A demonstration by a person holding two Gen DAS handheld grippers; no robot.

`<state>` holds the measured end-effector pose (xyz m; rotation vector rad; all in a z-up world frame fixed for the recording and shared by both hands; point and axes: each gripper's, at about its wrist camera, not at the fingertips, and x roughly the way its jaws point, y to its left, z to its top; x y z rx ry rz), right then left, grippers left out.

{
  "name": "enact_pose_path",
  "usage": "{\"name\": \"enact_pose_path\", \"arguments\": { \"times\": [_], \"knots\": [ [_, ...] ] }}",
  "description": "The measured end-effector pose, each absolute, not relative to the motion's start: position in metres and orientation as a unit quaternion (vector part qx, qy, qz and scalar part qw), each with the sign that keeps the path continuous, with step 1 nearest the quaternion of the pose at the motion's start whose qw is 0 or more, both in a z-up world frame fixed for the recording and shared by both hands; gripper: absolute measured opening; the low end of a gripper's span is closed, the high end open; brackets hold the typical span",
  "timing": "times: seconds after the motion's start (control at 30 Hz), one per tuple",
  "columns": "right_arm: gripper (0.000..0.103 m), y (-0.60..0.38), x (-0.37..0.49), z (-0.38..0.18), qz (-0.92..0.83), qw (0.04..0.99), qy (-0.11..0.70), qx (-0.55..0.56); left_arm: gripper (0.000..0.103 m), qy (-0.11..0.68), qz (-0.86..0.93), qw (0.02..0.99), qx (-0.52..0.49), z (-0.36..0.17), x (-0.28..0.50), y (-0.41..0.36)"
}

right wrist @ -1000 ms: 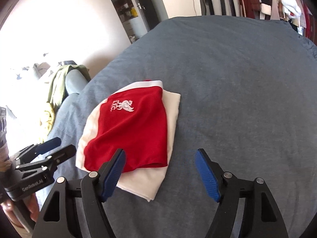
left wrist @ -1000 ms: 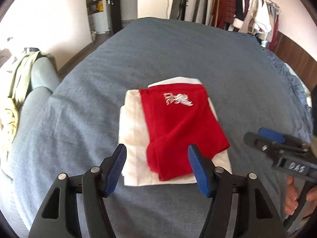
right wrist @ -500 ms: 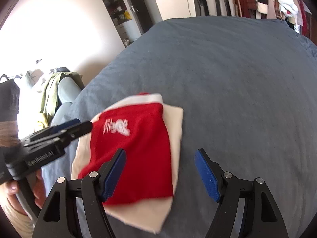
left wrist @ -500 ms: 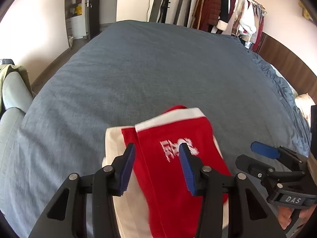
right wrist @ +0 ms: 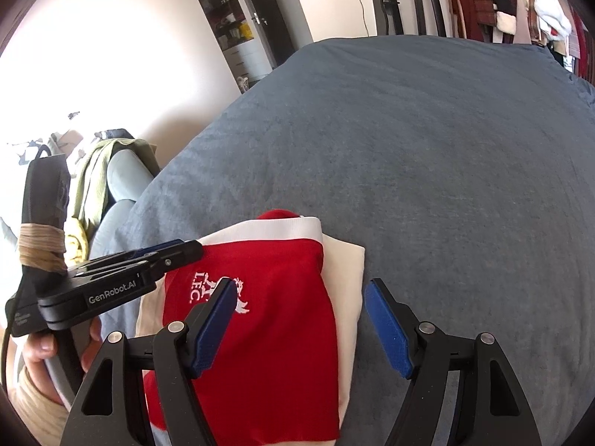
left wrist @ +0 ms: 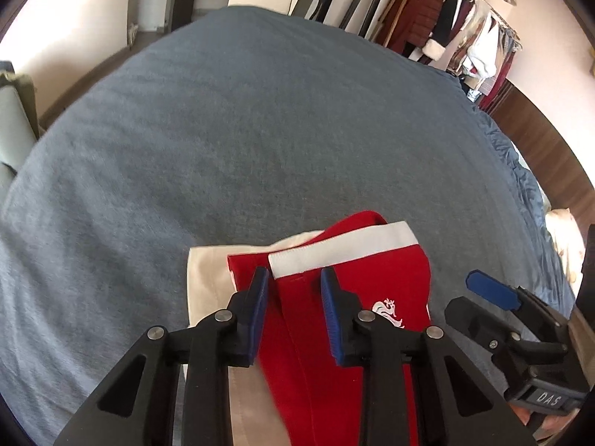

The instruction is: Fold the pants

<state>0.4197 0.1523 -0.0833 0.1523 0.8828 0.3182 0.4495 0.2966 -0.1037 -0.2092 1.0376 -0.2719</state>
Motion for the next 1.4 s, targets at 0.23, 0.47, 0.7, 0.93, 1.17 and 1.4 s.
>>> {"name": "enact_pose_path", "arguments": {
  "times": [0.23,0.47,0.7,0.93,1.17,1.4],
  "knots": [
    [0.072,0.158,0.421,-0.082,0.154,0.889,0.427,0.061,0.016,0.480,-0.122,0.862,-0.107,-0.103,0.448,0.299],
    [0.072,0.158,0.424,-0.084,0.156,0.888,0.428,0.063,0.015,0.456,-0.096,0.881,-0.082,-0.091,0.450,0.301],
    [0.072,0.157,0.426,-0.085,0.144,0.887,0.434,0.067,0.036,0.471,-0.067,0.878,-0.061,-0.097,0.453,0.301],
    [0.073,0.151,0.421,-0.075,0.134,0.893,0.426,0.058,0.041,0.454,-0.037,0.890,-0.015,-0.074,0.422,0.293],
    [0.073,0.142,0.394,-0.054,0.149,0.899,0.409,0.045,0.042,0.437,-0.042,0.898,0.027,-0.043,0.365,0.261],
    [0.073,0.127,0.342,-0.024,0.151,0.913,0.378,0.018,0.054,0.400,-0.042,0.915,0.039,-0.004,0.307,0.231]
  ]
}}
